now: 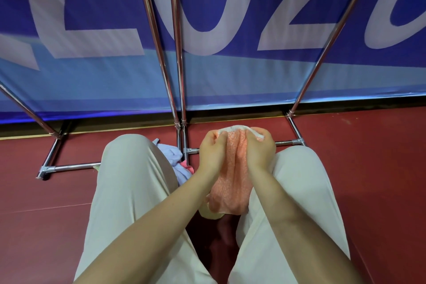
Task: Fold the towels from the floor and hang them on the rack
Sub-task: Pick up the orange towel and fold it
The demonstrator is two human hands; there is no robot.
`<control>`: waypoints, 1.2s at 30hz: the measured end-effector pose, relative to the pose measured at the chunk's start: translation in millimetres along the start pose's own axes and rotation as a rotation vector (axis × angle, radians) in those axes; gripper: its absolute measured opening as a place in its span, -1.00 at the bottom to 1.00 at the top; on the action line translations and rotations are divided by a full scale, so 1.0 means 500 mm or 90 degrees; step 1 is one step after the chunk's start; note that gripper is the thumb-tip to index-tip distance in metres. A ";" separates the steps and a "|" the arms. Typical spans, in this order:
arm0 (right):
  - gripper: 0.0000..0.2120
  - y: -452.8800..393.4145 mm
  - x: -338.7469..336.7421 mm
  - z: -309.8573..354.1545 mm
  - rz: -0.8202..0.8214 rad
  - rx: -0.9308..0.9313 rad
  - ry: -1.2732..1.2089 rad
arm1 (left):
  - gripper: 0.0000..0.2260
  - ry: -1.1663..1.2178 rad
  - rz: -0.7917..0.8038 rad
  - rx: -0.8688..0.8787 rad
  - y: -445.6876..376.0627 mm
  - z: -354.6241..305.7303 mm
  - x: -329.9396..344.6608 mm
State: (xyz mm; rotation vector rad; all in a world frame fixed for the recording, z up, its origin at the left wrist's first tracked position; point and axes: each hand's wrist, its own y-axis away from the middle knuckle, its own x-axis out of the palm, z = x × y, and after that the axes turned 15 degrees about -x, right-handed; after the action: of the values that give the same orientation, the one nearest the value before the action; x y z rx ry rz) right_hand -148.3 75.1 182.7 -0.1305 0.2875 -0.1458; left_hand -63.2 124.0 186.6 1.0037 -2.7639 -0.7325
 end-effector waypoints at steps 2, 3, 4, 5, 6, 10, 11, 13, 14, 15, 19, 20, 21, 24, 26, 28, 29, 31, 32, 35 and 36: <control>-0.92 0.013 0.009 0.004 -0.002 -0.035 -0.001 | -0.84 0.016 0.000 0.000 0.007 0.007 0.007; -0.91 0.019 0.011 0.009 0.003 -0.056 -0.008 | -0.86 0.028 -0.001 0.000 0.009 0.009 0.009; -0.89 0.024 0.013 0.013 0.010 -0.071 -0.025 | -0.86 0.042 0.000 -0.001 0.010 0.010 0.010; -0.86 0.029 0.013 0.019 0.022 -0.078 -0.048 | -0.87 0.058 0.002 -0.004 0.011 0.009 0.010; -0.84 0.034 0.013 0.025 0.036 -0.084 -0.070 | -0.87 0.072 0.003 -0.008 0.012 0.007 0.010; -0.83 0.042 0.010 0.038 0.060 -0.100 -0.121 | -0.85 0.085 -0.004 0.008 0.009 -0.002 0.006; -0.83 0.042 0.009 0.040 0.065 -0.102 -0.133 | -0.85 0.085 0.000 0.018 0.008 -0.003 0.005; -0.81 0.044 0.006 0.044 0.082 -0.110 -0.152 | -0.84 0.086 0.014 0.041 0.009 -0.005 0.004; -0.80 0.046 0.004 0.047 0.090 -0.118 -0.162 | -0.84 0.087 0.022 0.051 0.011 -0.005 0.004; -0.79 0.047 0.004 0.048 0.095 -0.125 -0.169 | -0.84 0.088 0.032 0.058 0.012 -0.003 0.005; -0.85 0.058 0.003 0.059 0.112 -0.125 -0.220 | -0.81 0.098 0.062 0.052 0.017 -0.004 0.005; -0.86 0.057 0.002 0.064 0.123 -0.112 -0.235 | -0.80 0.106 0.065 0.044 0.014 -0.008 0.002; -0.84 0.054 0.001 0.066 0.143 -0.107 -0.247 | -0.80 0.114 0.065 0.034 0.008 -0.011 -0.002; -0.83 0.044 -0.002 0.069 0.233 -0.159 -0.212 | -0.78 0.134 0.061 0.007 -0.002 -0.022 -0.013; -0.85 0.038 -0.006 0.065 0.254 -0.236 -0.127 | -0.77 0.131 0.061 -0.005 -0.004 -0.022 -0.016; -0.86 0.032 -0.009 0.053 0.238 -0.309 -0.016 | -0.76 0.107 0.070 0.003 -0.005 -0.016 -0.018; -0.84 0.029 -0.010 0.046 0.220 -0.339 0.033 | -0.76 0.102 0.080 0.005 -0.005 -0.013 -0.019; -0.70 0.020 -0.009 0.033 0.173 -0.374 0.095 | -0.78 0.108 0.096 -0.003 -0.007 -0.011 -0.024; -0.59 0.015 -0.010 0.028 0.154 -0.372 0.110 | -0.79 0.108 0.109 -0.009 -0.007 -0.011 -0.027; -0.45 0.007 -0.014 0.029 0.204 -0.233 0.066 | -0.71 0.120 0.161 -0.046 -0.008 -0.015 -0.036; -0.53 0.010 -0.013 0.030 0.241 -0.169 0.035 | -0.66 0.123 0.174 -0.068 -0.004 -0.017 -0.038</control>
State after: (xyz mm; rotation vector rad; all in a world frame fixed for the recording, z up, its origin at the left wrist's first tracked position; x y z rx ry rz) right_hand -149.5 82.7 198.1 -0.3329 0.3802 0.2654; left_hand -45.2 131.1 194.1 0.6232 -2.5908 -0.6924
